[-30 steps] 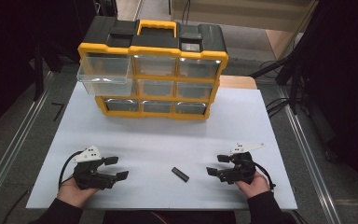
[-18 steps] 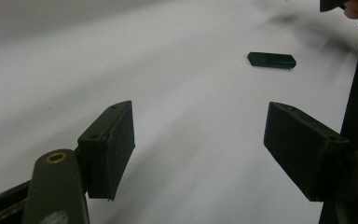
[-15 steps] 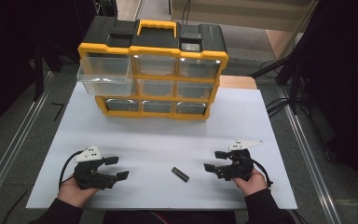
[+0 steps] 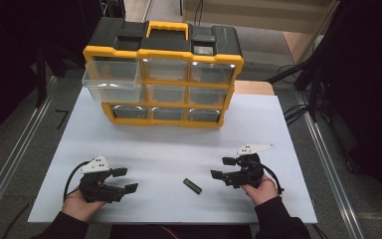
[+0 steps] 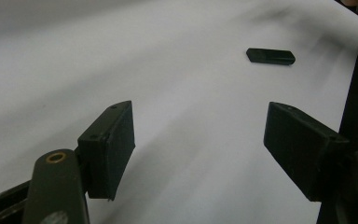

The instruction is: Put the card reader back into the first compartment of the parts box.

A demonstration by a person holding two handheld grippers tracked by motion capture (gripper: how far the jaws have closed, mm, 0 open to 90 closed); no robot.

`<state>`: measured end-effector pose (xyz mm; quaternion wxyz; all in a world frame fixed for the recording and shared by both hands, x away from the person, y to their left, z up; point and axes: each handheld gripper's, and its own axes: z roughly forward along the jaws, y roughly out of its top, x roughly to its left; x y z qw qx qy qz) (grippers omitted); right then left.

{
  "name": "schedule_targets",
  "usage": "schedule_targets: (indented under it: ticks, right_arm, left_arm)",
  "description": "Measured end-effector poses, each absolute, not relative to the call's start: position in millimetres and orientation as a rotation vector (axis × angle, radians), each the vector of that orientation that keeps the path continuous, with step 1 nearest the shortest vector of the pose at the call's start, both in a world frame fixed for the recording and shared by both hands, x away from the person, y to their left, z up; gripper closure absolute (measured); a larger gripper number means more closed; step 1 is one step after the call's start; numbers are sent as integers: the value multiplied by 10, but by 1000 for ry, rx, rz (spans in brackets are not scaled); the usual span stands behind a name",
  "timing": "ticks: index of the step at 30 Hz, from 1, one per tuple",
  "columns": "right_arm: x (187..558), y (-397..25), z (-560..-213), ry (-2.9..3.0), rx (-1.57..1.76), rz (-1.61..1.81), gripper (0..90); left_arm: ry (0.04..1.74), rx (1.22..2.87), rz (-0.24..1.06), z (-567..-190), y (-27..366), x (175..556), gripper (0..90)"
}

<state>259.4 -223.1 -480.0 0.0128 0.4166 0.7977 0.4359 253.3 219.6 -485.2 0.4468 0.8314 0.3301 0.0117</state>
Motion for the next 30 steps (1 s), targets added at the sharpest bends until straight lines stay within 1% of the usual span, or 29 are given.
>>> schedule_targets:
  ticks: [30]
  right_arm:
    - [2753,-1757,-4797,2582,1230,1351,222]
  left_arm:
    - [818,2064,26,-4858,2194,2530,264]
